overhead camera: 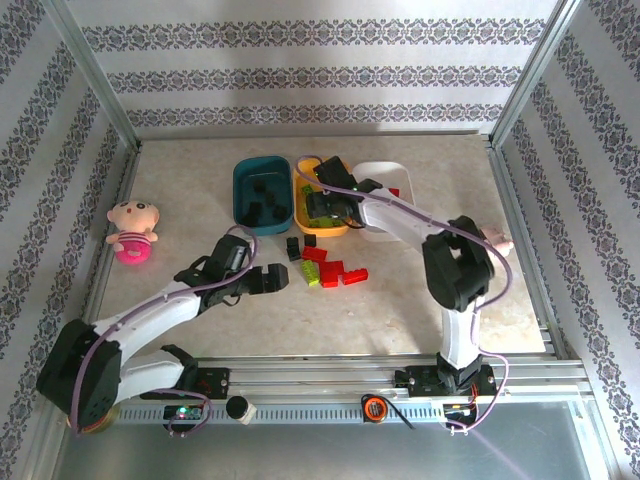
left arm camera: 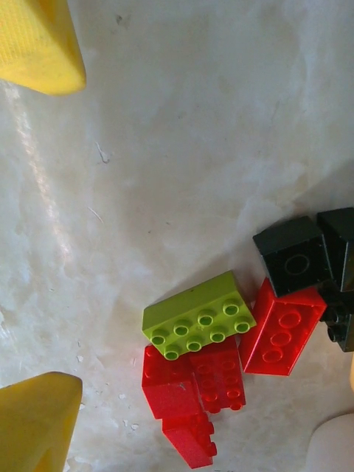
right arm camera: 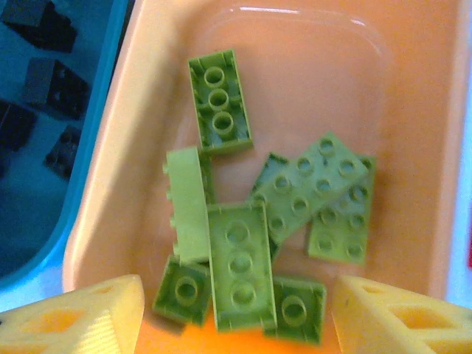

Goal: Sort the legos into containers by color
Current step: Place the lego in the container, then pick up the lego from the center of the table.

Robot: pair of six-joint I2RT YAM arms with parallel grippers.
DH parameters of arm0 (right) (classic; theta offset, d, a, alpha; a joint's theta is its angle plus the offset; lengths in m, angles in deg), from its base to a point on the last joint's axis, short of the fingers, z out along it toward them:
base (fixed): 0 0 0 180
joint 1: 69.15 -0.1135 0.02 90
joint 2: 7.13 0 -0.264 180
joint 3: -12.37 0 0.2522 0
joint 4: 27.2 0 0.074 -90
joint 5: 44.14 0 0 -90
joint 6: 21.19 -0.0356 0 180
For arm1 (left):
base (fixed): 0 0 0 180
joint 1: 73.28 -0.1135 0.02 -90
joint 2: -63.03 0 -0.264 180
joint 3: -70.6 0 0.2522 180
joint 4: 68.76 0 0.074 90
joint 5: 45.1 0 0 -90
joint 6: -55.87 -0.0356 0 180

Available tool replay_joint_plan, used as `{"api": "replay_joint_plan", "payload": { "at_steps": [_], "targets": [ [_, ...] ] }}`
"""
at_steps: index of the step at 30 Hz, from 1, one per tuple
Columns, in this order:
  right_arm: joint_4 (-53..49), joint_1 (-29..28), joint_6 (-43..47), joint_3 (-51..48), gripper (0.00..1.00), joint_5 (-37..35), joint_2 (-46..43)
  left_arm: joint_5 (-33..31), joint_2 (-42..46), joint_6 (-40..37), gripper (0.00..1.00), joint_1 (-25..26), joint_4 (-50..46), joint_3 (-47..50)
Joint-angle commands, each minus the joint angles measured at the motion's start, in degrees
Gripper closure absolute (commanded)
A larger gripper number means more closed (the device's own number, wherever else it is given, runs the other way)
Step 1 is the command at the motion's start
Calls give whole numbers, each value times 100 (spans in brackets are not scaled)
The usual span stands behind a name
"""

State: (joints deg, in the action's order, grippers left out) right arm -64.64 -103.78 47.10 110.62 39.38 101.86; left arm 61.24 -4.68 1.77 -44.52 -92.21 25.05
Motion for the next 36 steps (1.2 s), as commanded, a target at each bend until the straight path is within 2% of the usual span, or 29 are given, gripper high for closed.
{"api": "replay_joint_plan", "payload": {
  "at_steps": [1,4,10,13,20,25,30,32,34,36],
  "targets": [
    [263,-41,-196,-656,32,113,-806,-17,-376,-220,9,206,423,-410],
    [391,-72,-278,-1300,32,141,-1307,-261,-884,-272,17,274,511,-744],
    [445,-79,-359,-2125,32,71,-2075,-669,-1877,-551,26,280,873,-1382],
    [439,-61,-366,-2360,32,40,-2353,-849,-2316,-606,32,276,953,-1678],
    [414,-26,-370,-2638,32,8,-2805,-1037,-3064,-592,37,170,981,-2162],
    [395,-8,-367,-2727,32,-20,-2995,-1324,-3253,-585,45,133,822,-2214],
    [418,12,-379,-2776,32,-11,-3103,-1514,-3213,-659,49,136,511,-2086],
    [417,18,-394,-2775,32,5,-3113,-1669,-3087,-685,54,137,379,-1952],
    [430,20,-400,-2765,32,24,-3110,-1713,-2897,-697,54,116,363,-1782],
    [443,23,-405,-2764,32,42,-3094,-1645,-2699,-714,48,116,420,-1651]
  ]
}}
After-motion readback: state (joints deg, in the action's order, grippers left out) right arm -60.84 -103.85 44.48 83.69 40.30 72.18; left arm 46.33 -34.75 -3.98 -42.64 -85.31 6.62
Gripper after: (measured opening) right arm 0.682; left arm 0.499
